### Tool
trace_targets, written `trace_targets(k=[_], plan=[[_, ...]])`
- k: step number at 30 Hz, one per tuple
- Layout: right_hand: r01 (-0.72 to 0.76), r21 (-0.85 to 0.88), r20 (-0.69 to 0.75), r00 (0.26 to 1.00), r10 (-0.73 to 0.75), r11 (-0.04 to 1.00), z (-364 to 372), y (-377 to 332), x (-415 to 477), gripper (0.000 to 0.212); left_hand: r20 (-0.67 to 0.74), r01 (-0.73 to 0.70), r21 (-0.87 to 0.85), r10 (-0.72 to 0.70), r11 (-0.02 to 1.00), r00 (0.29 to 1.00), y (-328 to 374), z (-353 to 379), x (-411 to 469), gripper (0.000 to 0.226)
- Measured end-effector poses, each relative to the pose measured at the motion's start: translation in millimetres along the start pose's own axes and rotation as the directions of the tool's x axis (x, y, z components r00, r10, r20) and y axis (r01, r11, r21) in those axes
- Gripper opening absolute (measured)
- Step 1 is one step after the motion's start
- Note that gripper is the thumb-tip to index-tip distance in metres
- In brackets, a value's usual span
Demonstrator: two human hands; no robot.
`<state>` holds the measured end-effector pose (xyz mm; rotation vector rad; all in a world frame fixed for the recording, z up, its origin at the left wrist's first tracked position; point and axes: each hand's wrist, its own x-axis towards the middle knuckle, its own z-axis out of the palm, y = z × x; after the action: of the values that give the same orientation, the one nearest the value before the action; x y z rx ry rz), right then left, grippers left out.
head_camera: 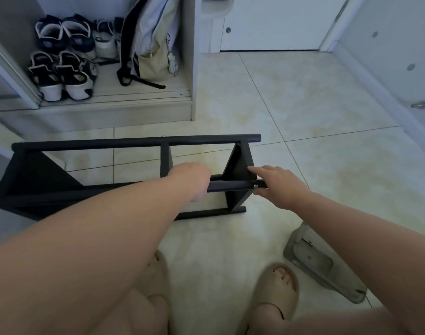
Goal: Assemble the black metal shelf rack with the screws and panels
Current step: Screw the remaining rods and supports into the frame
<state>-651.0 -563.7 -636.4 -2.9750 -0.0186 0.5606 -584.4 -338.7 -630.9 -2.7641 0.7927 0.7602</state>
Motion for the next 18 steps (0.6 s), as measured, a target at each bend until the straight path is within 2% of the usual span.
trace_targets(k=[5,9,12,14,18], plan=[[-0.035,0.077,0.059,0.998,0.031,0.996,16,-20,-54,0.069,0.087,-0.087,0.091,0.079,0.992,0.993,11,16,-41,0.02],[-0.102,0.197,0.046,0.994,0.095,0.975,41,-45,-107,0.07,0.113,-0.068,0.035,0.064,0.997,0.992,23,38,-79,0.026],[-0.13,0.26,0.056,0.991,0.12,0.957,58,-58,-144,0.075,0.122,-0.056,0.006,0.055,0.998,0.991,33,54,-108,0.018],[-0.144,0.286,0.077,0.989,0.127,0.947,66,-67,-165,0.083,0.133,-0.06,-0.001,0.06,0.998,0.989,37,61,-126,0.012],[-0.188,0.33,0.146,0.978,0.147,0.925,81,-88,-197,0.105,0.168,-0.063,-0.008,0.064,0.998,0.984,38,75,-154,0.013]])
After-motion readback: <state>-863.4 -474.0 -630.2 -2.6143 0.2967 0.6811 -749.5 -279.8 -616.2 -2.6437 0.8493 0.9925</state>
